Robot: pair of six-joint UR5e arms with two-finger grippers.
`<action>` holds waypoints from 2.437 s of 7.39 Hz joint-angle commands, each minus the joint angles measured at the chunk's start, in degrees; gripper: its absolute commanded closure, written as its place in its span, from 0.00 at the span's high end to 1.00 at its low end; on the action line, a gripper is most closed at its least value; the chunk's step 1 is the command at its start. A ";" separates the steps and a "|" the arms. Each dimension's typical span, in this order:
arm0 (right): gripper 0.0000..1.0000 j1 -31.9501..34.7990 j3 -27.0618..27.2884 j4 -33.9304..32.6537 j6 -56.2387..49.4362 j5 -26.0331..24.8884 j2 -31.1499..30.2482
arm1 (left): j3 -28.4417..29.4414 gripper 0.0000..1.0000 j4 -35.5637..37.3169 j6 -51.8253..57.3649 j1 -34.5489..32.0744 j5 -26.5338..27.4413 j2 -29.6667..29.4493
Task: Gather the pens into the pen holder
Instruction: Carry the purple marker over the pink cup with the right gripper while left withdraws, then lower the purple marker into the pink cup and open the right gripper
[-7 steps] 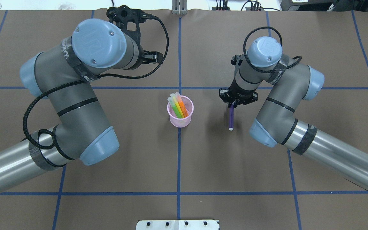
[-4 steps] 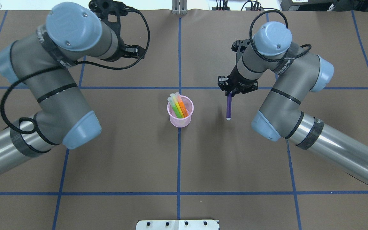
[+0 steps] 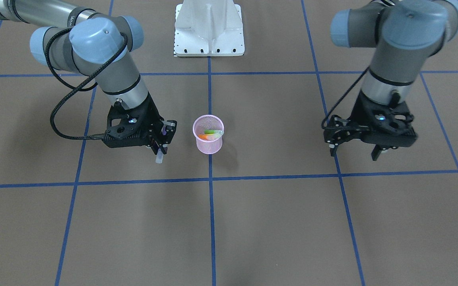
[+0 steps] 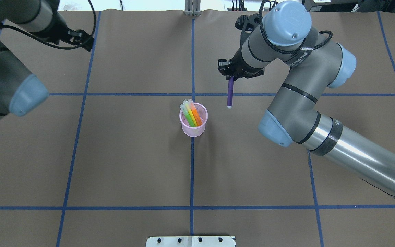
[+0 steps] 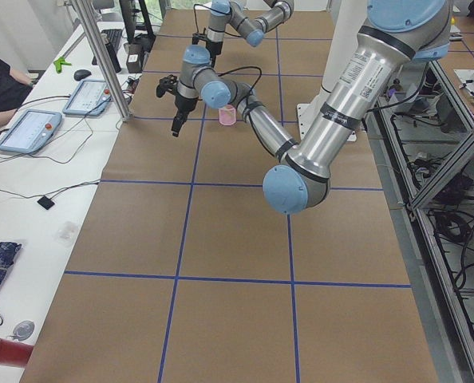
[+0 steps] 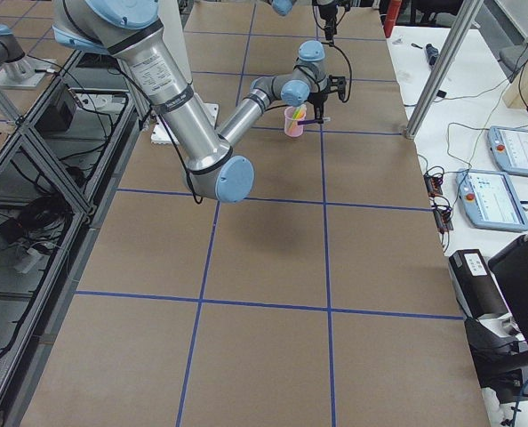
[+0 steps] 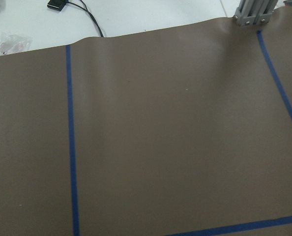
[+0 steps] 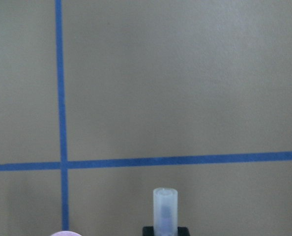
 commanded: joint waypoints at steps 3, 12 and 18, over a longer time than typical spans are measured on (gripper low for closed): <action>0.00 -6.85 3.85 0.00 0.07 -24.08 4.26 | 3.00 1.00 -0.34 6.84 -5.24 -4.46 2.78; 0.00 -22.78 3.24 0.44 -0.20 -49.37 0.66 | 5.82 1.00 -0.95 7.46 -5.85 -4.46 2.78; 0.99 -24.20 0.87 0.62 0.59 -53.25 1.54 | 6.09 1.00 -1.30 7.37 -5.85 -4.46 2.87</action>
